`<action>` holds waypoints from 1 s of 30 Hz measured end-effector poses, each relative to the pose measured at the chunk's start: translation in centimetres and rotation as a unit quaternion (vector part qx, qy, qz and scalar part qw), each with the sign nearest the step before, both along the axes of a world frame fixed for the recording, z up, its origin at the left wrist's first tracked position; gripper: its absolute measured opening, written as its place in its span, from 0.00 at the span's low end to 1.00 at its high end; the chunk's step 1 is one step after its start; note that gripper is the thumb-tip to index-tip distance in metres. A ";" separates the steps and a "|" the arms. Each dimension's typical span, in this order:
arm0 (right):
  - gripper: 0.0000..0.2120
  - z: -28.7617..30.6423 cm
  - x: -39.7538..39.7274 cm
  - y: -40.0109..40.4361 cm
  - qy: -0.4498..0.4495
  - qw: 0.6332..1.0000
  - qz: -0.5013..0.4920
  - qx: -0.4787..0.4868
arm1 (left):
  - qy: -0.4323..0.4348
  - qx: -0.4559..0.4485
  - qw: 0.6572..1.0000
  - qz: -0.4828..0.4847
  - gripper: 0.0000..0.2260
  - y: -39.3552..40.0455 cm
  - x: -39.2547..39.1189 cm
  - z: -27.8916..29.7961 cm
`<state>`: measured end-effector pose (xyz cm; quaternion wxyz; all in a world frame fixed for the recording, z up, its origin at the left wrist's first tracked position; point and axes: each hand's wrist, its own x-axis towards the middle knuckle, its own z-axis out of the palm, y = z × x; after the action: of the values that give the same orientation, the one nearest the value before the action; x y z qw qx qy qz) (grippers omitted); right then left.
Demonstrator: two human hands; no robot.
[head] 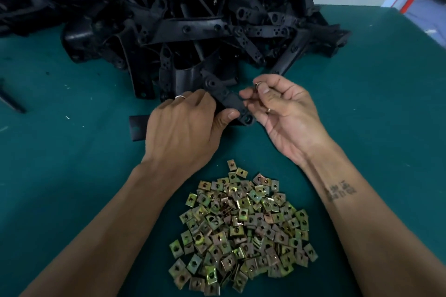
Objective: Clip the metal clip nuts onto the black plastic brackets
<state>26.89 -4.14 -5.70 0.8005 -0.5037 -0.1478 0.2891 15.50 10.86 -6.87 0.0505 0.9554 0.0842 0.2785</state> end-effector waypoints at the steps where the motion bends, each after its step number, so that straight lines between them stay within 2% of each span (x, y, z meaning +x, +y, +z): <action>1: 0.06 -0.1 -0.1 0.1 -0.012 1.000 0.000 -0.004 | -0.003 -0.001 1.000 0.001 0.26 0.0 0.0 0.0; 4: 0.06 -0.5 -0.6 0.3 -0.053 0.998 0.021 -0.027 | -0.015 -0.002 1.000 -0.001 0.27 0.0 0.0 0.1; 7: 0.04 -0.4 -0.8 0.3 -0.058 0.997 0.051 -0.019 | -0.030 -0.012 0.999 0.005 0.27 0.2 -0.1 0.2; 13: 0.06 -0.6 -1.2 0.7 -0.036 0.999 0.006 0.001 | -0.039 -0.027 0.999 0.007 0.27 0.2 -0.2 0.3; 19: 0.06 -0.7 -1.8 0.9 -0.062 0.998 -0.024 0.009 | -0.038 -0.032 0.999 0.012 0.26 0.0 -0.2 0.5; 30: 0.08 -0.5 -2.2 1.0 -0.064 0.996 -0.061 -0.023 | -0.031 -0.078 0.996 -0.001 0.24 0.0 -0.3 0.7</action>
<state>24.73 -3.17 -6.21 0.7937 -0.5479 -0.1607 0.2101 15.25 10.88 -6.22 0.1277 0.9397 0.1034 0.3001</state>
